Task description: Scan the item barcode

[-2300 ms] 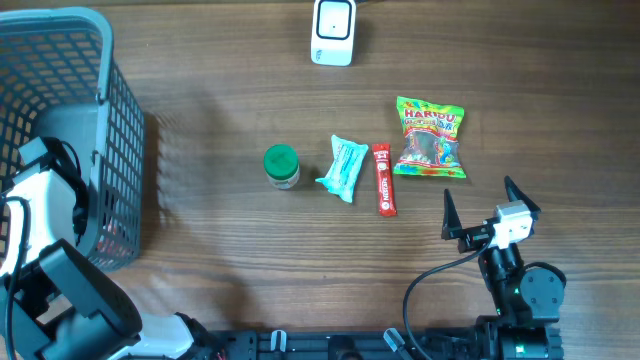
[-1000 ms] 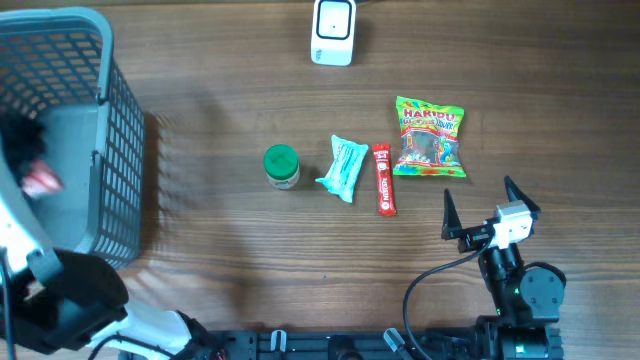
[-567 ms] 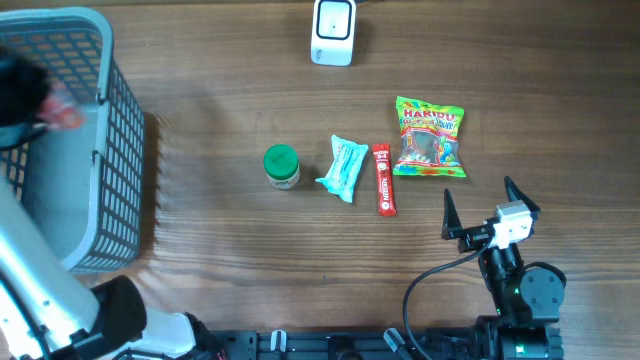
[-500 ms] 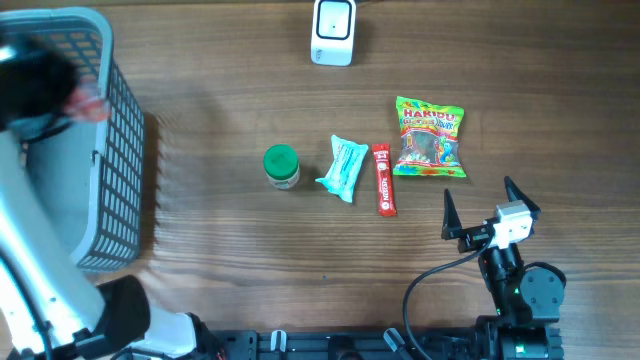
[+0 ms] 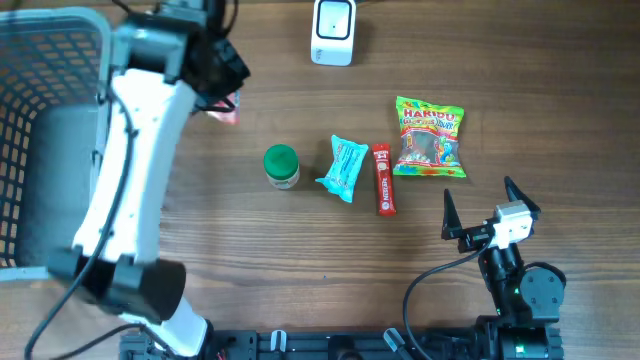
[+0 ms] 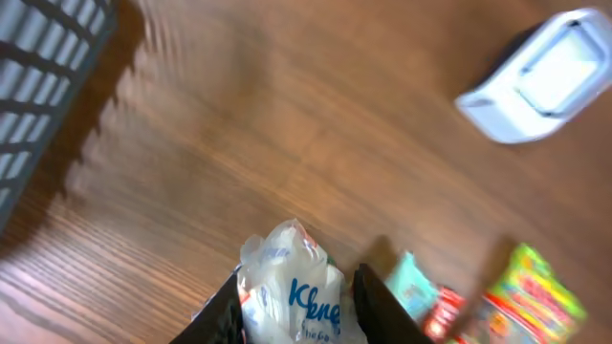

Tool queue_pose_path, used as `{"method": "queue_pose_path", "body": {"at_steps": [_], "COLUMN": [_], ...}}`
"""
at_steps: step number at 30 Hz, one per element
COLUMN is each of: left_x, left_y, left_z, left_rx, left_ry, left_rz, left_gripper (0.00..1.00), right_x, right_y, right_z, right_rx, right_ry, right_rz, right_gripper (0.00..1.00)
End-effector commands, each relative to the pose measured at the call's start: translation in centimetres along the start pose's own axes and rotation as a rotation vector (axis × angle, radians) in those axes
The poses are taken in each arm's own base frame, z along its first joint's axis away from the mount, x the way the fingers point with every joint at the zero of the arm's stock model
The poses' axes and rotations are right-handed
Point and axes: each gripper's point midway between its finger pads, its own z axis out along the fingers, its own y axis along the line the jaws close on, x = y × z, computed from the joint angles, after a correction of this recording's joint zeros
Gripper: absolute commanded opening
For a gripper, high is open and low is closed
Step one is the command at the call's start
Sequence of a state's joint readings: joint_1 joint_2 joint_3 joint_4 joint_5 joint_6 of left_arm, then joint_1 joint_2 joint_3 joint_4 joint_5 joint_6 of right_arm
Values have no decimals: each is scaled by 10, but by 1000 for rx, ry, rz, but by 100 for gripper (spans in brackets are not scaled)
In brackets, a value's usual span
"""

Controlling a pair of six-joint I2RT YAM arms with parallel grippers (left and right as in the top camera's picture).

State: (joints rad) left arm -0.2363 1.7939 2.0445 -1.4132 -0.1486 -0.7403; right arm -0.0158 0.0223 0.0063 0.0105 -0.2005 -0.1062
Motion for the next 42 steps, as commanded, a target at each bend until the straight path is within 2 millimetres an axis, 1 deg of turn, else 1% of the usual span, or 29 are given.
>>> {"method": "queue_pose_path", "body": {"at_steps": [1,4,6,10,13,14,16,17,20,21,22,23,24,27,28,29,30,31,32,33,34,35,36,37,38,39,40,41,42], "left_x": [27,46,58,77,87,91,95,96,94,89,85,80,73,45,36,24,15,4,-9,-19,-27,-42,-50,-60,-69,-80,-88,-96,-99], "left_y": [25,35,37,44,51,54,57,59,59,59,58,56,54,39,35,32,31,30,29,28,27,29,30,32,34,36,37,40,42], "left_z": [78,121,147,185,202,206,210,211,207,204,199,193,184,144,129,109,96,78,52,31,14,-21,-39,-65,-92,-125,-151,-185,-204], "left_rx": [-147,-162,-143,-104,-94,-94,-96,-100,-99,-98,-93,-87,-80,-12,10,28,37,48,66,82,95,114,121,132,147,169,186,212,227], "left_ry": [59,79,83,75,65,66,68,71,59,43,28,11,-13,-107,-142,-194,-231,-284,-351,-404,-447,-537,-583,-650,-718,-800,-864,-942,-986], "left_rz": [-25,-31,-34,-41,-44,-44,-43,-42,-35,-39,-39,-41,-44,6,15,13,7,1,7,15,22,23,18,7,1,-2,-6,-11,-16], "left_gripper": [24,24,24,27,35,36,41,45,64,74,91,100,100,100,100,100,100,100,100,100,100,100,100,100,100,100,100,100,100], "right_x": [0,0,0,0,0,0,0,0,0,0,0,0,0,0,0,0,0,0,0,0,0,0,0,0,0,0,0,0,0], "right_y": [0,0,0,0,0,0,0,0,0,0,0,0,0,0,0,0,0,0,0,0,0,0,0,0,0,0,0,0,0], "right_z": [0,0,0,0,0,0,0,0,0,0,0,0,0,0,0,0,0,0,0,0,0,0,0,0,0,0,0,0,0], "right_rx": [5,5,4,5,5,5,5,5,5,4,4,5,5,4,5,4,5,5,4,4,5,5,4,5,5,5,5,4,5], "right_ry": [-3,-3,-3,-3,-3,-3,-3,-3,-3,-3,-3,-3,-3,-3,-3,-3,-3,-3,-3,-3,-3,-3,-3,-3,-3,-3,-3,-3,-3], "right_rz": [1,1,1,1,1,1,1,1,0,1,1,1,1,1,1,1,1,1,1,1,1,1,1,0,1,1,1,0,1], "right_gripper": [100,100,100,100,100,100,100,99,100,100,100,100,100,100,100,100,100,100,100,100,100,100,100,100,100,100,100,100,100]}}
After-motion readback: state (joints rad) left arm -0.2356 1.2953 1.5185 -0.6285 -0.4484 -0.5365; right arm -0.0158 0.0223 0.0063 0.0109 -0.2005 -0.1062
